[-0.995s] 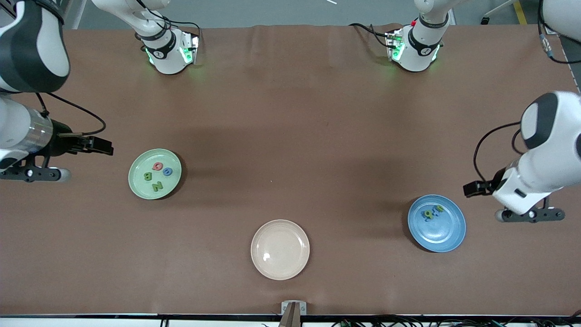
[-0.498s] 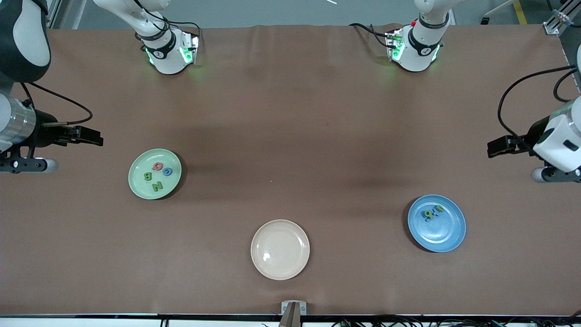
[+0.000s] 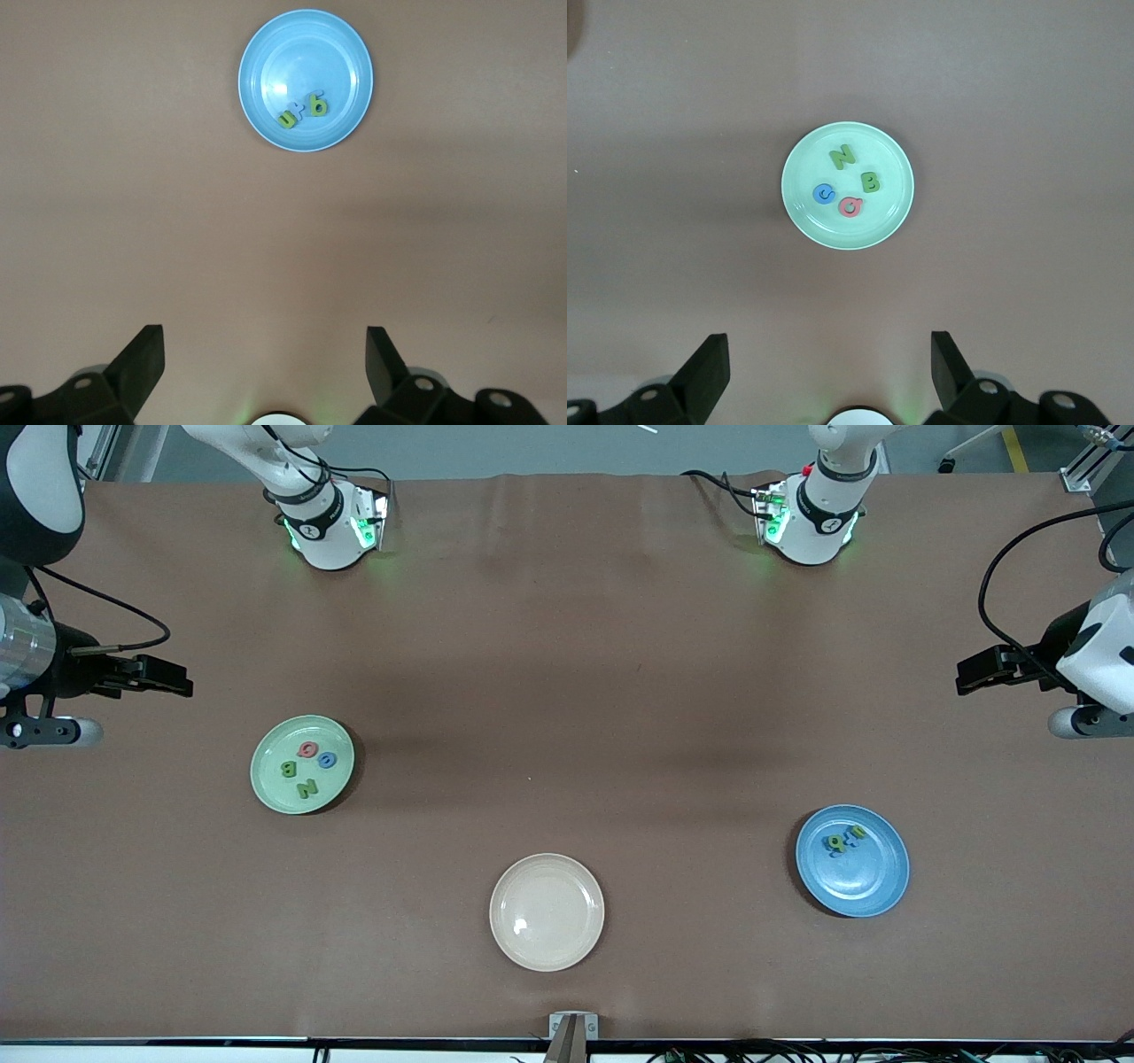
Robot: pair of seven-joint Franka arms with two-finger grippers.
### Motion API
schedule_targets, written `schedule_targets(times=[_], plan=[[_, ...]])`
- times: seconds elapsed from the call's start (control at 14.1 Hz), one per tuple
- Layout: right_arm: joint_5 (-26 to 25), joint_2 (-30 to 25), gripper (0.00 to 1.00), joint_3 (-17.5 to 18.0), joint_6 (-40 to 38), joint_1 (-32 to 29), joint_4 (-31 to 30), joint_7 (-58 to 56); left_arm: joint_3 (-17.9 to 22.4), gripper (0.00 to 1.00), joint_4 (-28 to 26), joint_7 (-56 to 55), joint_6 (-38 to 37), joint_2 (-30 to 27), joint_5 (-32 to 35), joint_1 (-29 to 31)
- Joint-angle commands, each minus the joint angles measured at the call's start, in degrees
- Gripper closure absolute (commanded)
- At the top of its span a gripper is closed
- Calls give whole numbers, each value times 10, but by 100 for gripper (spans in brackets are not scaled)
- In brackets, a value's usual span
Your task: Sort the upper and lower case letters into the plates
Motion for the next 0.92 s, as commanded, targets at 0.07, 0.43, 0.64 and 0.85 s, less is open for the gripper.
schedule_targets(times=[0.07, 0.43, 0.64, 0.85], plan=[[-3, -19, 0, -25, 1, 23, -15, -7, 127, 0, -82, 14, 10, -109, -23, -125], [-2, -21, 0, -24, 4, 21, -11, -7, 227, 0, -207, 14, 85, -197, -97, -167], [-1, -19, 0, -24, 3, 21, -7, -7, 257, 0, -204, 11, 85, -195, -89, -204], [-3, -15, 0, -24, -3, 20, 35, -7, 251, 0, -189, 4, 80, -181, -89, -204]])
